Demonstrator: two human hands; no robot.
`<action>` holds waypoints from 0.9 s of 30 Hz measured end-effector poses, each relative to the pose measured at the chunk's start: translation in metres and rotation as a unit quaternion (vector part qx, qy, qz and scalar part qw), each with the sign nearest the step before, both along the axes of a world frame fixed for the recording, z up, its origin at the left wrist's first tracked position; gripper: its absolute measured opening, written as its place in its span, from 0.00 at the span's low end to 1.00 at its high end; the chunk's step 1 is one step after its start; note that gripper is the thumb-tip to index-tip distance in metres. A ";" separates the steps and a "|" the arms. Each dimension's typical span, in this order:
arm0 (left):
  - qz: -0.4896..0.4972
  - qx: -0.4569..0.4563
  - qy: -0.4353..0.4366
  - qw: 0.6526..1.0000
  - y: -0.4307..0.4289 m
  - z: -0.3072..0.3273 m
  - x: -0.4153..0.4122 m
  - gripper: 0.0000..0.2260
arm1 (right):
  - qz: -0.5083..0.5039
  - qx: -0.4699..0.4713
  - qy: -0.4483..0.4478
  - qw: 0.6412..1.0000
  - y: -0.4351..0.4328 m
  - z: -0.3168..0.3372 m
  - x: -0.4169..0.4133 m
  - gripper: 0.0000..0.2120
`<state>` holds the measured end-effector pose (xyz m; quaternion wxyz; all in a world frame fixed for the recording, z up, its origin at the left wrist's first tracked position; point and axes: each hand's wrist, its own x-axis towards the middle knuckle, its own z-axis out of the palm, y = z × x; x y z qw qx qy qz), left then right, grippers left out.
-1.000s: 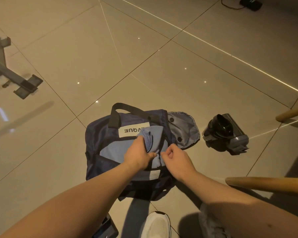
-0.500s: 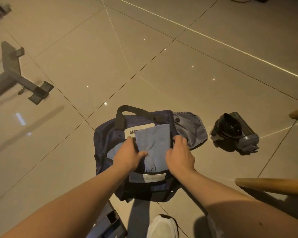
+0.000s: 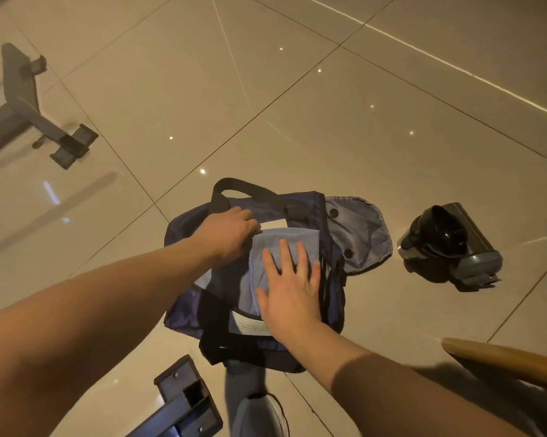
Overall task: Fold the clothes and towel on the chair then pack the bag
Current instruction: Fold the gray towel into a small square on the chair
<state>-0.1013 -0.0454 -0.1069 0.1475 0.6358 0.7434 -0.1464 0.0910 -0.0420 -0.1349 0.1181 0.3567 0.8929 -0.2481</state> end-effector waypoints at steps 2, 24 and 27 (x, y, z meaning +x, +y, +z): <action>0.006 0.030 -0.003 1.000 0.002 0.001 -0.006 0.14 | 0.015 -0.006 -0.001 1.000 0.002 0.002 -0.003 0.37; 0.186 0.303 -0.049 0.933 -0.003 0.047 0.010 0.12 | 0.051 0.035 -0.049 0.997 -0.002 -0.004 -0.018 0.31; 0.181 0.265 -0.050 0.946 -0.021 0.025 0.003 0.12 | 0.001 0.008 -0.067 0.998 0.003 -0.012 -0.020 0.36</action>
